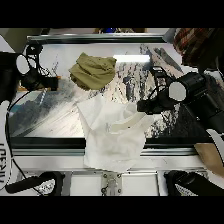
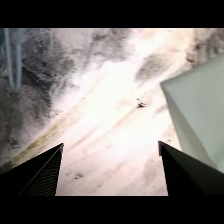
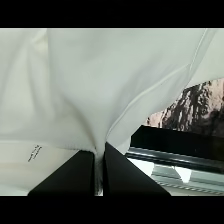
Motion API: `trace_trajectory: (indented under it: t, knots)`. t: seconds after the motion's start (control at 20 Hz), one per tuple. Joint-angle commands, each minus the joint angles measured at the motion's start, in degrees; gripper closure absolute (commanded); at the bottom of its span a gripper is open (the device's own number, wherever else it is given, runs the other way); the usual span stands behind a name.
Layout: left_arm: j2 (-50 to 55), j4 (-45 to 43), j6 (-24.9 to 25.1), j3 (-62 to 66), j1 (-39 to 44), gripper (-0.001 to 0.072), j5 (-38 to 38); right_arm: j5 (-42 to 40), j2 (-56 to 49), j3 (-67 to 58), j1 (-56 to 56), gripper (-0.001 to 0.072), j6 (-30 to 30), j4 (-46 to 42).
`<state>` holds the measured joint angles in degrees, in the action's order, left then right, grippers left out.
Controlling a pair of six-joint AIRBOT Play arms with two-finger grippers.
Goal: Fold the clothes and pants, and hang the long-sleeved shirts on hangers.
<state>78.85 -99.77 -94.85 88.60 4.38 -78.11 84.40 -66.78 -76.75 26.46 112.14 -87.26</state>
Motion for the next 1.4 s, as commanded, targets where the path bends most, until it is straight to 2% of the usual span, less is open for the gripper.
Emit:
trace_trajectory:
  t: [0.0, 0.3, 0.55, 1.05, 1.1, 1.2, 1.25, 1.3, 1.35]
  knots:
    - [7.72, -8.9, -0.13, 0.09, -4.42, 0.0063, 7.23, 0.02, -0.02, 0.02, 0.07, 0.068, 0.0, 0.04]
    - [20.31, -15.21, -0.11, 0.11, -7.91, 0.0065, 15.58, 0.02, -0.02, 0.02, 0.07, 0.068, 0.0, 0.02]
    - [26.84, -19.19, -0.13, 0.13, -10.58, 0.0065, 21.84, 0.02, -0.02, 0.02, 0.07, 0.068, 0.0, 0.02]
    - [32.15, -19.17, -0.11, 0.13, -12.35, 0.0066, 27.23, 0.02, -0.02, 0.02, 0.07, 0.068, 0.0, 0.04]
    - [32.2, -19.08, -0.17, 0.13, -12.35, 0.0093, 27.12, 0.02, -0.02, 0.02, 0.07, 0.068, 0.02, 0.04]
    - [32.13, -19.19, -1.22, 0.17, -12.35, 0.0096, 27.17, 0.02, -0.02, 0.02, 0.07, 0.068, 0.0, 0.04]
    - [32.13, -19.12, -1.22, 0.17, -12.35, 0.0319, 27.08, 0.02, -0.02, 0.02, 0.07, 0.068, 0.0, 0.04]
    - [32.11, -19.15, -1.18, 0.2, -12.35, 0.0589, 27.06, 0.02, -0.02, 0.02, 0.07, 0.068, 0.0, 0.02]
    - [32.11, -18.97, -1.2, 0.2, -12.28, 0.0644, 27.06, 0.02, -0.02, 0.02, 0.07, 0.068, 0.0, 0.02]
